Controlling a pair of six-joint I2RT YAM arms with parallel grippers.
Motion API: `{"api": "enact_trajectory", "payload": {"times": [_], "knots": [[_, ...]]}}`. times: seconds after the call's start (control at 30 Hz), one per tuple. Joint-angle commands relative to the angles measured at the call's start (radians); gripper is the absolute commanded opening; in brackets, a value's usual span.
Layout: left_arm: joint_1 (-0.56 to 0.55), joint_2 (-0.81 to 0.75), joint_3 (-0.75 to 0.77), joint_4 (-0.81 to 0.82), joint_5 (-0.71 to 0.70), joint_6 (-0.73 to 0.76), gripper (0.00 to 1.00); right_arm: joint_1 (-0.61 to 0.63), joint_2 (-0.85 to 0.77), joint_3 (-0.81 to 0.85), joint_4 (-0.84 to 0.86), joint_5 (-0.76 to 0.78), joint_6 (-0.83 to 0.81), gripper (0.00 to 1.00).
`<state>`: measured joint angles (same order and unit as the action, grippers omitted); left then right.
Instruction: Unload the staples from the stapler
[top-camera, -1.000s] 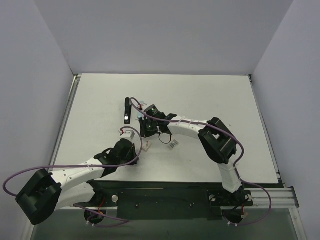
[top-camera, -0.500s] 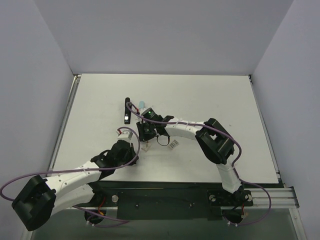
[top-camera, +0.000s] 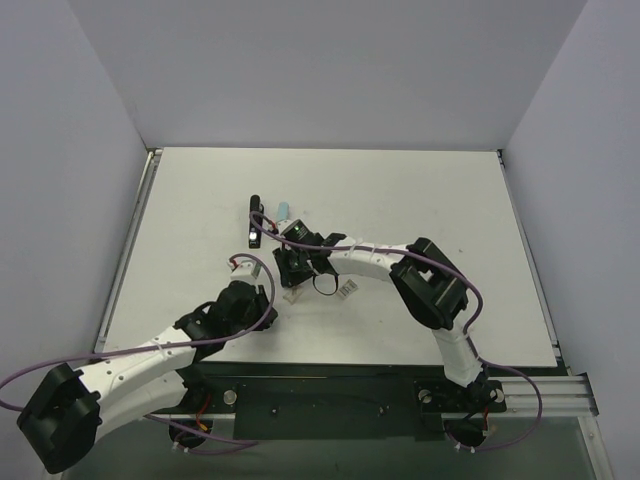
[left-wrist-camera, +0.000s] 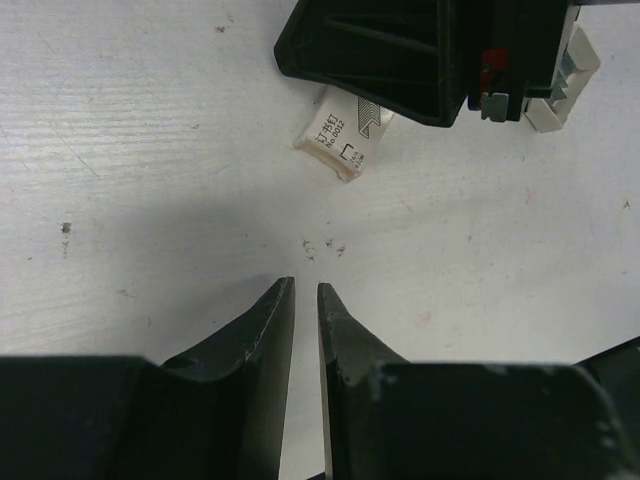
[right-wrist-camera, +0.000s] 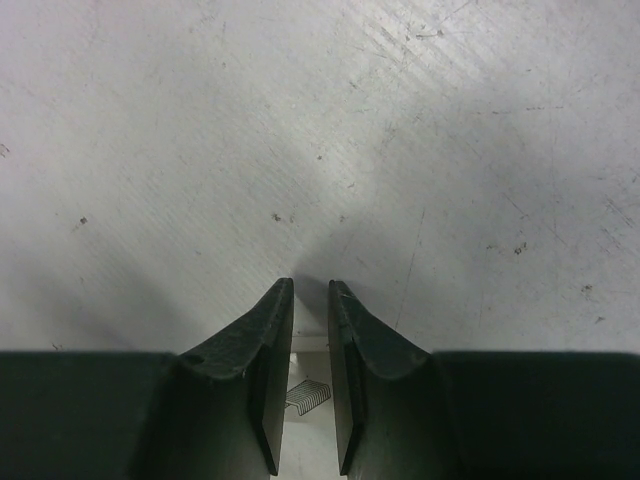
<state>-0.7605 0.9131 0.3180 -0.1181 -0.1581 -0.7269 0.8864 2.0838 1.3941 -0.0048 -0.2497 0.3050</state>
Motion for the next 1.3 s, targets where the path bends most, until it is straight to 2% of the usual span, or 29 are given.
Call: {"api": "enact_trajectory", "payload": {"times": [0.0, 0.87, 1.27], "knots": [[-0.005, -0.043, -0.008, -0.02, -0.018, -0.014, 0.26, 0.014, -0.031, -0.023, -0.049, 0.04, -0.027, 0.17], [-0.005, -0.148, -0.027, -0.071, -0.015, -0.042, 0.28, 0.123, -0.166, -0.217, -0.061, 0.19, -0.014, 0.17], [-0.005, -0.129, -0.037, -0.06, 0.014, -0.039, 0.28, 0.131, -0.339, -0.26, -0.073, 0.236, -0.029, 0.18]]}}
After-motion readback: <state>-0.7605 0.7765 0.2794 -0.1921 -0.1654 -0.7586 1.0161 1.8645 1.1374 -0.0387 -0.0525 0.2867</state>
